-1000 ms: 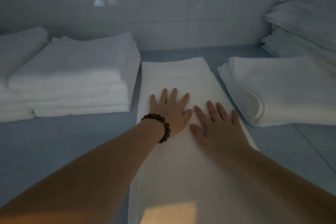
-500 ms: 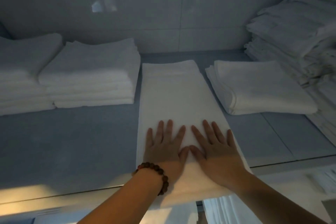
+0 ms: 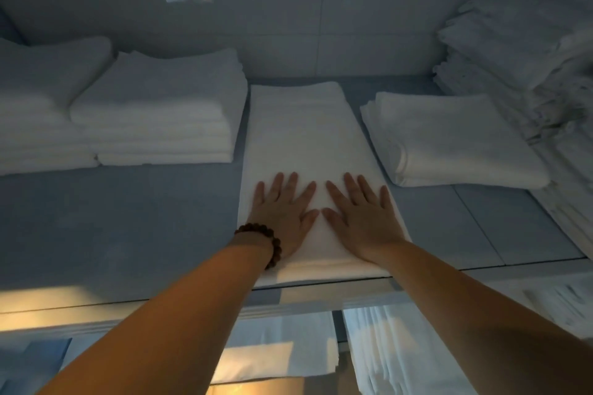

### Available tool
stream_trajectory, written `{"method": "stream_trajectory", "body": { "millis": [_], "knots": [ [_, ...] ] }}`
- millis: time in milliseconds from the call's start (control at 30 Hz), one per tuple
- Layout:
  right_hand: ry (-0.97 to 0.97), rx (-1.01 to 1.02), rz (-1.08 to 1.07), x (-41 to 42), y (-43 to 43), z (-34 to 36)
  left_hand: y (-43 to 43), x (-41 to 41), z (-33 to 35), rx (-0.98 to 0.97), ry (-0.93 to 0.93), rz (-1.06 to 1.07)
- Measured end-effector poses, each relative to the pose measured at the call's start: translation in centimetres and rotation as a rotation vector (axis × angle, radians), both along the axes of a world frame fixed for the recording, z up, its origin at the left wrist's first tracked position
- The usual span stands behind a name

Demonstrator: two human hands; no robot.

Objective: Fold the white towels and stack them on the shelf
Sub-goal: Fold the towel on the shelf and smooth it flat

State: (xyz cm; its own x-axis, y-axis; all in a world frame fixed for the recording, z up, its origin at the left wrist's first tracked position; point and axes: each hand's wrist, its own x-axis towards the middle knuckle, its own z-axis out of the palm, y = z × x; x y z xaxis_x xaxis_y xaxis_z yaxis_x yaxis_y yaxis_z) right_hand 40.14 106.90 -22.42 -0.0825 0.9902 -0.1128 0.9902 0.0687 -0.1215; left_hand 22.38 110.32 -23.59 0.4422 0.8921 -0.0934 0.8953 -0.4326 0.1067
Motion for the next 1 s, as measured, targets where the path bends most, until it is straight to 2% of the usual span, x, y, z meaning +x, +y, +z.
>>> {"method": "stream_trajectory", "body": {
  "millis": [100,233,367,567,733,1000],
  "knots": [
    [0.023,-0.053,0.082,1.1,-1.6,0.7,-1.5,-1.2,1.2,-0.108,0.036,-0.059],
    [0.049,-0.027,0.147,1.9,-5.0,1.3,-5.4,-2.0,2.5,-0.166,0.023,-0.073],
    [0.048,-0.071,0.247,2.2,-7.2,1.6,-8.6,-2.2,2.1,-0.116,0.109,-0.133],
    [-0.116,0.020,0.319,3.1,-9.2,-0.2,-11.0,-3.0,0.2,0.013,0.124,-0.081],
    [-0.087,0.090,0.295,3.1,-10.4,-0.3,-12.2,-2.8,0.5,0.019,0.122,-0.021],
    [-0.050,-0.025,0.268,2.9,-13.4,2.1,-14.7,-2.2,2.8,-0.023,0.215,-0.020]
  ]
}}
